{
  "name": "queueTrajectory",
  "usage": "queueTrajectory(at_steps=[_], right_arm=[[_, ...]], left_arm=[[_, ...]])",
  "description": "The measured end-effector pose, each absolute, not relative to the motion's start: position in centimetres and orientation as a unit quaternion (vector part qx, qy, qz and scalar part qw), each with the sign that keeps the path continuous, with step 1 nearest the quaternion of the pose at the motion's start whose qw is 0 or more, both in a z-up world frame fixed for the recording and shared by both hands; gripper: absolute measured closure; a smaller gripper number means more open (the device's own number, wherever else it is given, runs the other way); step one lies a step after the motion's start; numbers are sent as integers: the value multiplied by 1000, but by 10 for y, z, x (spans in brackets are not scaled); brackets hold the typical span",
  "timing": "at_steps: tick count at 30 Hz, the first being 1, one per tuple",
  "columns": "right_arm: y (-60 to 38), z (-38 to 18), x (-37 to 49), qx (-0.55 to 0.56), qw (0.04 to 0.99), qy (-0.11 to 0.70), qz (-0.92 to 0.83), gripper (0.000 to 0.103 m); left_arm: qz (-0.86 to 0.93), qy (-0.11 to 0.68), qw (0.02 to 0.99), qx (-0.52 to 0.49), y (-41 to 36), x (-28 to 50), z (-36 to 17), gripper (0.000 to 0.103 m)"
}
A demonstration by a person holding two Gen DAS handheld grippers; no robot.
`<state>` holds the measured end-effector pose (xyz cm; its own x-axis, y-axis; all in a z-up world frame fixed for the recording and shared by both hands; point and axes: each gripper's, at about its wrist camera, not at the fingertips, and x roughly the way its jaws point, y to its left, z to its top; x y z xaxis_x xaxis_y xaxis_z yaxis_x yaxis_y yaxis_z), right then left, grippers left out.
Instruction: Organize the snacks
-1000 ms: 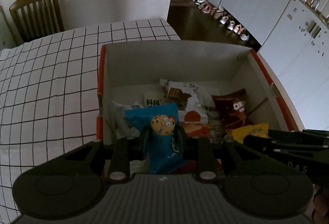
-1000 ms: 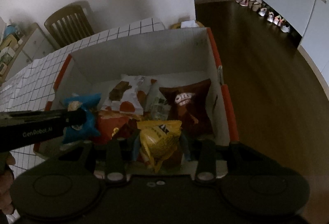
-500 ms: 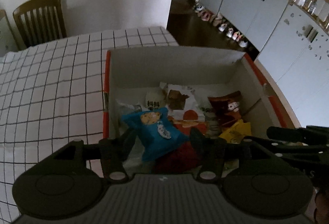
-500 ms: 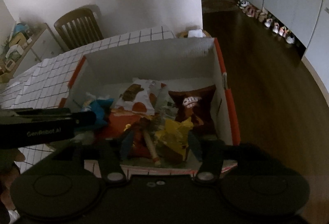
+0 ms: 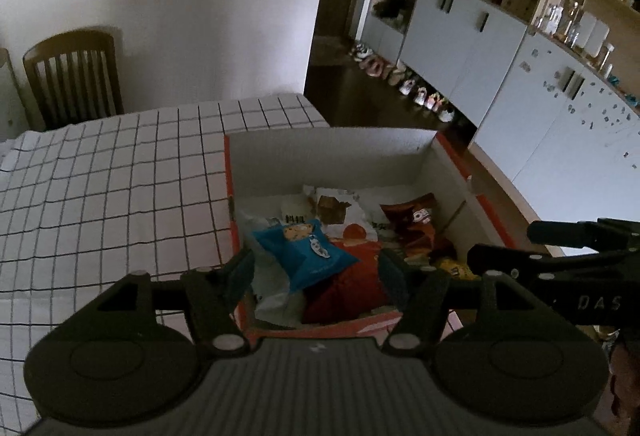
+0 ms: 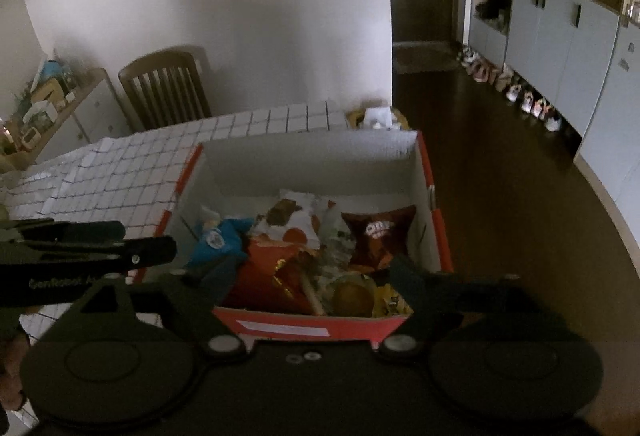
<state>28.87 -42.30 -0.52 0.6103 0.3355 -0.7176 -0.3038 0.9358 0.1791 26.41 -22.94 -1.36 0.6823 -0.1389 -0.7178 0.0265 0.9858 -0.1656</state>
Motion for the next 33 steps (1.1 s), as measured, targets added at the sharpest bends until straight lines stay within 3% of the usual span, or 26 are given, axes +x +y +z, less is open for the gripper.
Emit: queueTrajectory(at_steps=[11, 20, 33], right_arm=[[-421, 19, 248, 17, 923, 343, 173, 3], [-424, 30, 218, 29, 937, 300, 179, 0], [-429, 28, 197, 42, 938, 294, 177, 0]], left_arm=[[-78, 345, 934, -57, -227, 220, 15, 22], [-78, 309, 946, -60, -224, 197, 28, 2], [-76, 325, 940, -70, -227, 180, 26, 2]])
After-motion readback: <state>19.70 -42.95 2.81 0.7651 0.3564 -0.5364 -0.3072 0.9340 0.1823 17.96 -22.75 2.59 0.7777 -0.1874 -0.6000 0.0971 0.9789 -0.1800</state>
